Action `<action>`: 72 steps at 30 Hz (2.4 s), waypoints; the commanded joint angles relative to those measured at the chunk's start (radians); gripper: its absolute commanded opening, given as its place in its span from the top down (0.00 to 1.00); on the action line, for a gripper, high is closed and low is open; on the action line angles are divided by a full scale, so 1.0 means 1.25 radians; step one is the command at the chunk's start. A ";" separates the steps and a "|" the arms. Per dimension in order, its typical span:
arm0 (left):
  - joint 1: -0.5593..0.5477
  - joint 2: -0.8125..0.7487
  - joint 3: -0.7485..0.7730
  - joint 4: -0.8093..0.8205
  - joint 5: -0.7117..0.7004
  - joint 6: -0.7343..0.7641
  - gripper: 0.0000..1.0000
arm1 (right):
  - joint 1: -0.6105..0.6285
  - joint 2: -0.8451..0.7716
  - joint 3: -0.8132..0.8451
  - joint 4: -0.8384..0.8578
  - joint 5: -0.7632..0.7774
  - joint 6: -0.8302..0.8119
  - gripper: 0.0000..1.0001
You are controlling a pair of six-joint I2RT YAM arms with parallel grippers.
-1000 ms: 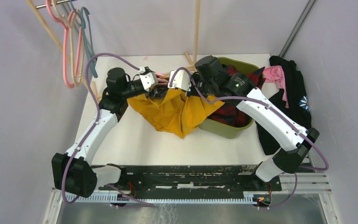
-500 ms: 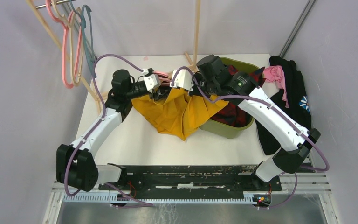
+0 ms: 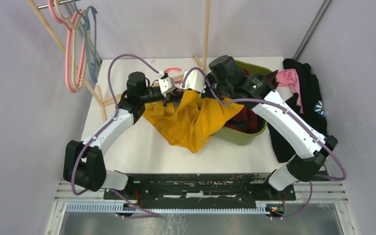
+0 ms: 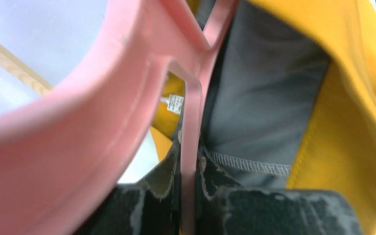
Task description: Remove the skirt from the hanger
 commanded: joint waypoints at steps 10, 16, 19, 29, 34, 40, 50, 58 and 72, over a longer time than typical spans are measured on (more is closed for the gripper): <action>-0.052 -0.046 0.103 -0.050 -0.337 -0.229 0.97 | 0.015 0.000 0.018 0.222 0.005 0.012 0.99; -0.050 -0.056 0.141 -0.145 -0.445 -0.191 0.97 | 0.015 0.010 -0.065 0.323 0.149 0.018 0.78; -0.050 -0.064 0.130 -0.179 -0.480 -0.160 0.97 | 0.015 0.027 -0.039 0.350 0.189 0.031 0.62; -0.049 -0.071 0.126 -0.200 -0.583 -0.128 0.97 | 0.023 0.020 0.028 0.369 0.162 0.048 0.26; -0.049 -0.082 0.150 -0.204 -0.586 -0.160 0.97 | 0.023 0.055 0.027 0.401 0.156 0.108 0.30; -0.050 -0.101 0.148 -0.215 -0.580 -0.170 0.97 | 0.024 0.118 0.071 0.428 0.092 0.262 0.36; -0.052 -0.107 0.159 -0.210 -0.579 -0.169 0.97 | 0.030 0.149 0.057 0.431 -0.037 0.461 0.39; -0.052 -0.131 0.146 -0.210 -0.579 -0.175 0.97 | 0.033 0.180 0.053 0.455 0.020 0.494 0.40; -0.054 -0.223 0.123 -0.277 -0.594 -0.171 0.97 | 0.018 0.244 0.094 0.525 0.425 0.410 0.99</action>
